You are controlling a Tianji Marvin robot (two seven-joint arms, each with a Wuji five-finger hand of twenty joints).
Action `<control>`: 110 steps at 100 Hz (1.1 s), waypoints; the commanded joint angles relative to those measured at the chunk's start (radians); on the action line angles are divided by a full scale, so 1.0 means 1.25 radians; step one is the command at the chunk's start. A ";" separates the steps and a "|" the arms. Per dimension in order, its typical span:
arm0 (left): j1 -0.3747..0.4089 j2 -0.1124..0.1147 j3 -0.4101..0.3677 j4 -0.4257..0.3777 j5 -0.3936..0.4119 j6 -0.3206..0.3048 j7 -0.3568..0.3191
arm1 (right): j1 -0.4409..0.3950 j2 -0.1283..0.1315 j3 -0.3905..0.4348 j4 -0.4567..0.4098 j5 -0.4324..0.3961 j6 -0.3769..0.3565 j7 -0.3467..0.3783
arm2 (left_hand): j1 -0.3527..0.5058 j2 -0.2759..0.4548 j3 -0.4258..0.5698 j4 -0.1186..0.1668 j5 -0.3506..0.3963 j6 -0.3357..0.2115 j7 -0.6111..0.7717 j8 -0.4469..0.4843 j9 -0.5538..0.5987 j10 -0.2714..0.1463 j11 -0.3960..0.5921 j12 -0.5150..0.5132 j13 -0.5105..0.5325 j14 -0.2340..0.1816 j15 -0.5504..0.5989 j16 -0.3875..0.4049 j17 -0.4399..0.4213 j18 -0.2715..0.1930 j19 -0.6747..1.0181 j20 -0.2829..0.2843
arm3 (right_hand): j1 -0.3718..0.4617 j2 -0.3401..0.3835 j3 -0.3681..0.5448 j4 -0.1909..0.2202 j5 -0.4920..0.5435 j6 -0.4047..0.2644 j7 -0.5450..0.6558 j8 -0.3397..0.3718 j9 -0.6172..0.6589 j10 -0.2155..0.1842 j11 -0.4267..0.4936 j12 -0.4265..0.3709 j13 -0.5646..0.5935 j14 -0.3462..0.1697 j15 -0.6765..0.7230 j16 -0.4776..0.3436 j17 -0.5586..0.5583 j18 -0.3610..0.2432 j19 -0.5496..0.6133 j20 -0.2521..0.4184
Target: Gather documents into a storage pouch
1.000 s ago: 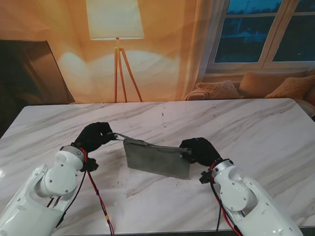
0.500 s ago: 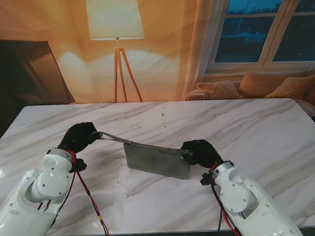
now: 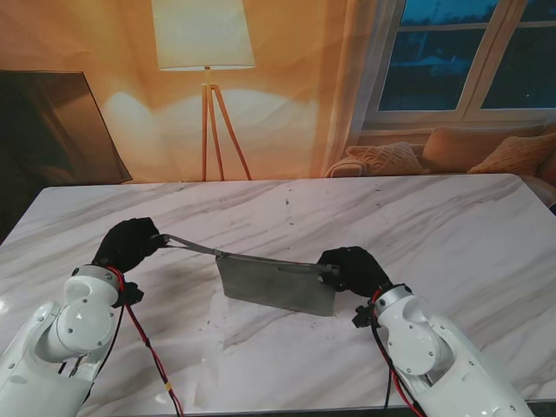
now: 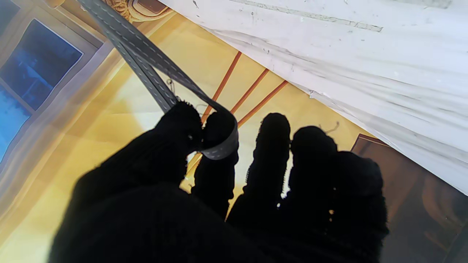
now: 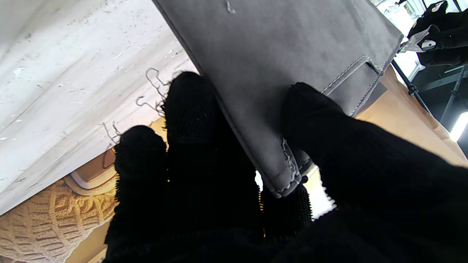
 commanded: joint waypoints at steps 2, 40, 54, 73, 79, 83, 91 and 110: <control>0.000 0.000 -0.004 0.004 0.000 0.005 -0.006 | -0.001 0.001 -0.001 0.009 -0.002 0.008 0.009 | 0.021 0.012 0.012 0.013 -0.003 0.032 0.033 0.002 -0.009 -0.006 0.001 -0.011 -0.003 0.062 0.004 -0.002 -0.003 -0.054 0.009 -0.004 | 0.055 0.030 0.068 0.029 0.083 -0.034 0.079 0.037 0.021 0.038 0.014 0.010 0.008 -0.027 0.018 0.002 -0.008 0.000 0.028 -0.010; 0.006 0.000 -0.011 0.003 0.013 0.004 0.006 | 0.002 0.000 -0.005 0.012 0.001 0.011 0.005 | 0.022 0.004 0.011 0.012 -0.008 0.022 0.027 -0.011 -0.015 -0.006 -0.008 -0.016 -0.010 0.063 -0.006 -0.006 -0.010 -0.056 0.001 -0.009 | 0.053 0.033 0.065 0.028 0.081 -0.036 0.078 0.040 0.020 0.035 0.015 0.010 0.007 -0.029 0.018 0.003 -0.009 -0.002 0.028 -0.011; 0.006 0.000 -0.010 0.005 0.018 0.002 0.005 | 0.007 -0.002 -0.008 0.013 0.005 0.015 0.003 | 0.029 -0.011 0.006 0.009 -0.023 0.003 0.010 -0.047 -0.027 -0.003 -0.035 -0.037 -0.028 0.066 -0.036 -0.020 -0.025 -0.060 -0.016 -0.024 | 0.049 0.044 0.058 0.027 0.079 -0.041 0.077 0.044 0.015 0.033 0.017 0.011 0.005 -0.033 0.018 0.006 -0.010 -0.004 0.027 -0.011; 0.006 0.005 0.001 0.004 0.025 0.000 -0.014 | 0.016 -0.005 -0.014 0.010 0.018 0.026 0.003 | 0.037 -0.026 -0.001 0.013 -0.082 -0.033 -0.199 -0.220 -0.106 -0.020 -0.152 -0.138 -0.136 0.037 -0.172 -0.075 -0.148 -0.098 -0.092 -0.098 | 0.044 0.063 0.039 0.027 0.069 -0.052 0.077 0.057 0.008 0.034 0.024 0.012 0.005 -0.038 0.023 0.010 -0.007 -0.011 0.032 -0.009; 0.006 0.008 0.006 0.002 0.027 -0.004 -0.026 | 0.022 -0.005 -0.018 0.010 0.023 0.027 0.006 | 0.031 -0.025 -0.003 0.015 -0.099 -0.043 -0.280 -0.270 -0.138 -0.029 -0.185 -0.167 -0.171 0.021 -0.218 -0.095 -0.191 -0.113 -0.113 -0.128 | 0.044 0.064 0.036 0.027 0.067 -0.050 0.076 0.060 0.008 0.036 0.027 0.011 0.006 -0.039 0.024 0.010 -0.006 -0.012 0.033 -0.009; 0.006 0.009 0.010 0.002 0.028 -0.006 -0.030 | 0.026 -0.006 -0.021 0.010 0.028 0.029 0.008 | 0.025 -0.028 0.001 0.017 -0.108 -0.049 -0.331 -0.283 -0.155 -0.034 -0.200 -0.188 -0.187 0.012 -0.244 -0.105 -0.211 -0.118 -0.117 -0.155 | 0.043 0.065 0.035 0.027 0.067 -0.050 0.076 0.061 0.008 0.036 0.028 0.010 0.008 -0.039 0.024 0.010 -0.003 -0.012 0.034 -0.009; 0.005 0.011 0.017 0.000 0.030 -0.012 -0.038 | 0.032 -0.008 -0.027 0.007 0.048 0.039 0.012 | -0.013 -0.008 0.028 0.026 -0.126 -0.058 -0.439 -0.306 -0.192 -0.048 -0.235 -0.217 -0.225 -0.009 -0.300 -0.128 -0.256 -0.131 -0.136 -0.193 | 0.041 0.068 0.032 0.027 0.064 -0.049 0.075 0.062 0.007 0.037 0.030 0.008 0.008 -0.037 0.025 0.010 -0.003 -0.012 0.035 -0.009; 0.003 0.016 0.033 -0.007 0.022 -0.021 -0.069 | 0.059 -0.015 -0.046 0.011 0.081 0.066 0.014 | -0.074 0.070 0.044 0.085 -0.185 -0.097 -0.621 -0.374 -0.268 -0.079 -0.303 -0.273 -0.312 -0.063 -0.445 -0.194 -0.328 -0.151 -0.253 -0.265 | 0.034 0.079 0.018 0.024 0.047 -0.046 0.068 0.056 -0.004 0.031 0.033 0.005 0.002 -0.037 0.025 0.011 -0.007 -0.015 0.035 -0.010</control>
